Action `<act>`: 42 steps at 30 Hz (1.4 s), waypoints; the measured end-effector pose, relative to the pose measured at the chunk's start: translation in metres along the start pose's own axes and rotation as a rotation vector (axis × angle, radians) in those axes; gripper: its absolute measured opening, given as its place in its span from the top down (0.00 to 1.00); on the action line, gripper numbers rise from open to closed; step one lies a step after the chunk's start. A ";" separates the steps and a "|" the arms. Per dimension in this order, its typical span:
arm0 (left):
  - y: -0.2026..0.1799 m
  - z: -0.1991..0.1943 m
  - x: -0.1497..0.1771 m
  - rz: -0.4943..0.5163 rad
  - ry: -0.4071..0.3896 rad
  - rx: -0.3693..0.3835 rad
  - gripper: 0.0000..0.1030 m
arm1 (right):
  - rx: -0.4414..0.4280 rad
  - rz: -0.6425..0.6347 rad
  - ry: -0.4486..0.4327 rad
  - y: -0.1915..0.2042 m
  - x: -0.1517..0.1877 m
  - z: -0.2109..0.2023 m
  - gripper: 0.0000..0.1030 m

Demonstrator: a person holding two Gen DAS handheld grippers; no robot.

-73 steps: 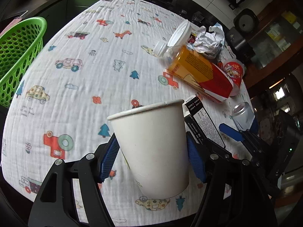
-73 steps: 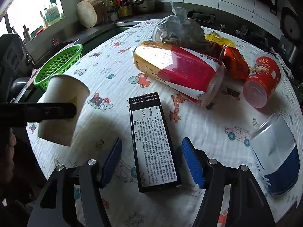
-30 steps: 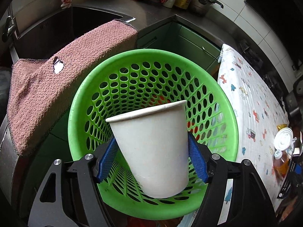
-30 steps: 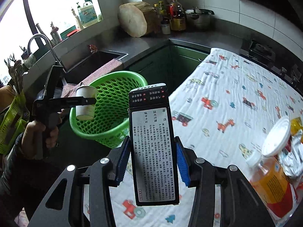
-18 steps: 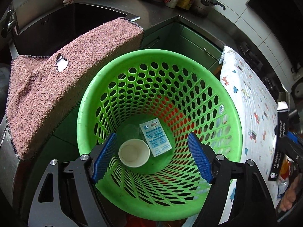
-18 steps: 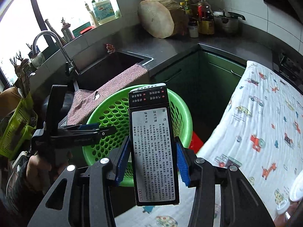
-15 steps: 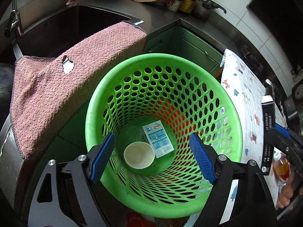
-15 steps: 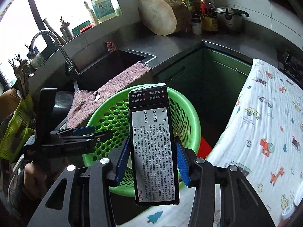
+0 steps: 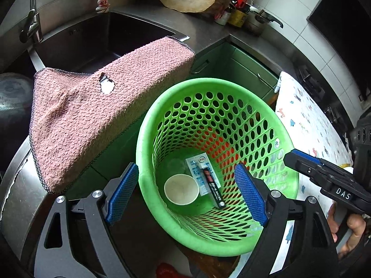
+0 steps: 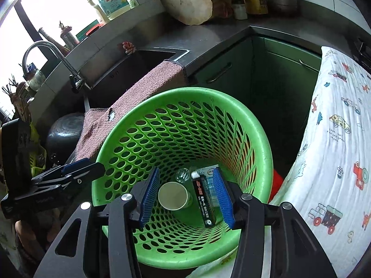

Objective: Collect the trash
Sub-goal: 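Lower the black box into the green basket and open the right tool, then grasp the crumpled foil wrapper with the right tool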

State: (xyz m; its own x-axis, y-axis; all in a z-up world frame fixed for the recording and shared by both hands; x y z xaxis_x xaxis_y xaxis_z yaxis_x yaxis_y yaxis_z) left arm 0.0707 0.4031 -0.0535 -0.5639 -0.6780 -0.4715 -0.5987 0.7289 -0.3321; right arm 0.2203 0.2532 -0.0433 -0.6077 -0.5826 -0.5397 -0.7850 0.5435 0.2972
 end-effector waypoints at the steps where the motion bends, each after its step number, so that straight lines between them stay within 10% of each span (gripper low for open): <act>1: 0.000 0.000 0.001 0.001 0.001 0.000 0.19 | 0.004 -0.004 -0.008 0.000 0.001 -0.004 0.46; 16: -0.044 0.000 0.016 0.056 0.016 0.027 0.18 | 0.181 -0.013 -0.158 -0.054 0.063 -0.139 0.16; 28: -0.103 -0.001 0.034 0.143 0.023 0.083 0.18 | 0.550 0.040 -0.278 -0.129 0.134 -0.269 0.10; 42: -0.157 0.006 0.059 0.235 0.064 0.099 0.18 | 0.650 0.103 -0.130 -0.209 0.170 -0.258 0.10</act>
State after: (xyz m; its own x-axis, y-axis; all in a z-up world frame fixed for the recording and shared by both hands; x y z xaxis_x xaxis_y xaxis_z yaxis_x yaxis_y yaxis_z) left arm 0.1347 0.2491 -0.0341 -0.7178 -0.4916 -0.4931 -0.3906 0.8705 -0.2993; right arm 0.2502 -0.1150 0.0060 -0.6244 -0.4525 -0.6367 -0.4664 0.8698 -0.1607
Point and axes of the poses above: each gripper's, at about its wrist camera, not at the fingertips, and z roughly the way its jaws point, y to its left, x to its underside, the point moved 1 cm from there along z, roughly the way its jaws point, and after that the axes turned 4 degrees about -z, right-handed, at the moved point
